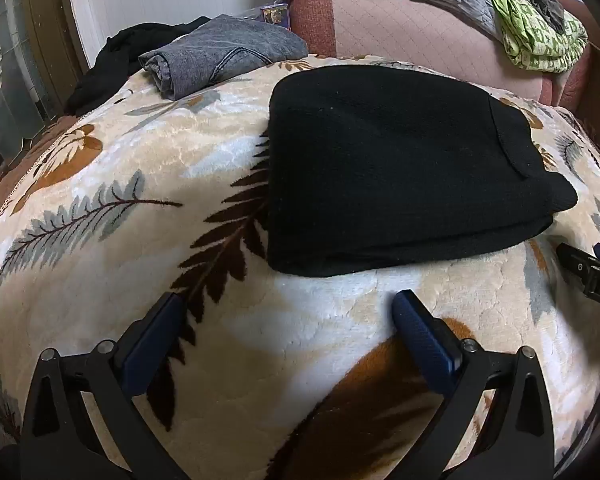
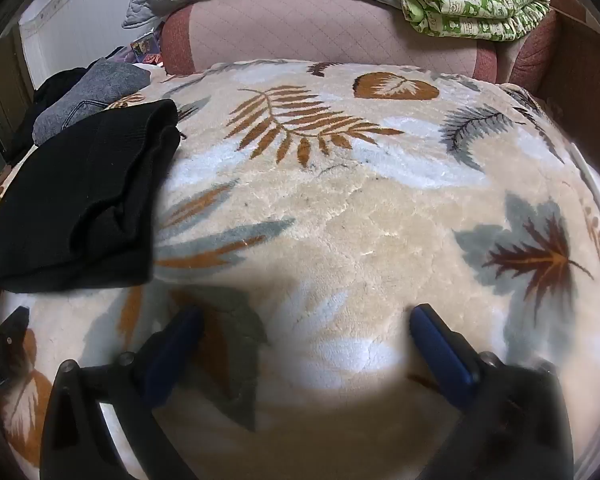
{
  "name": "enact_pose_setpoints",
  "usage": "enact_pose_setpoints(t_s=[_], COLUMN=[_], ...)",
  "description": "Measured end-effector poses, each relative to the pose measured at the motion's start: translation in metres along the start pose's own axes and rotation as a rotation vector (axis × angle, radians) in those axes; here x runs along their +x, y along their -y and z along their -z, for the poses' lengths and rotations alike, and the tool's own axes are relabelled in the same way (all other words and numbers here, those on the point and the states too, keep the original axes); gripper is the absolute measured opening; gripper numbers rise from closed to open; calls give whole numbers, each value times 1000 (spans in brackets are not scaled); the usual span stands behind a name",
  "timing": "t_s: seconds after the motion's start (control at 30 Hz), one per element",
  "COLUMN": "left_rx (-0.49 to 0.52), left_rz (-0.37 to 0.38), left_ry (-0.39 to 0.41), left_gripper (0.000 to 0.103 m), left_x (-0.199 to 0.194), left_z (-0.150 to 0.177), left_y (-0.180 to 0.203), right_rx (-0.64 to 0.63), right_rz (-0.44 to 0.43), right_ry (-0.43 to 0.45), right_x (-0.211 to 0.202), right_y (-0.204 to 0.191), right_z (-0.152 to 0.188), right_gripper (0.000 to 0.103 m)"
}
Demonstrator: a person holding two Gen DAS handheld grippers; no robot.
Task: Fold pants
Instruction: 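Lift the black pants with the right gripper and lay them on the blanket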
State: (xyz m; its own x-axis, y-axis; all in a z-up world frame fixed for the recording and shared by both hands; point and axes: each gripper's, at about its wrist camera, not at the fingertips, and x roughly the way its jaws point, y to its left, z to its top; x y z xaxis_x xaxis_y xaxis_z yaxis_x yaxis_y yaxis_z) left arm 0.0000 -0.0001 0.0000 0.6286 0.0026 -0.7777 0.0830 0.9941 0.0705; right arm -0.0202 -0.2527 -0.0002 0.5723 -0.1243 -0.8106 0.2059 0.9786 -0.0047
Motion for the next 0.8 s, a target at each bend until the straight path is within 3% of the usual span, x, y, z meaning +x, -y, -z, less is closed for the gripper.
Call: enact_pose_setpoints(t_s=[0.8], left_rx=[-3], left_rz=[3], left_ry=[2], left_gripper=[103], left_x=[4], left_z=[-3], left_y=[0], right_rx=[3], right_rz=[-3], right_ry=[2], right_x=[-2], right_y=[-1], right_z=[0], right_gripper=[102])
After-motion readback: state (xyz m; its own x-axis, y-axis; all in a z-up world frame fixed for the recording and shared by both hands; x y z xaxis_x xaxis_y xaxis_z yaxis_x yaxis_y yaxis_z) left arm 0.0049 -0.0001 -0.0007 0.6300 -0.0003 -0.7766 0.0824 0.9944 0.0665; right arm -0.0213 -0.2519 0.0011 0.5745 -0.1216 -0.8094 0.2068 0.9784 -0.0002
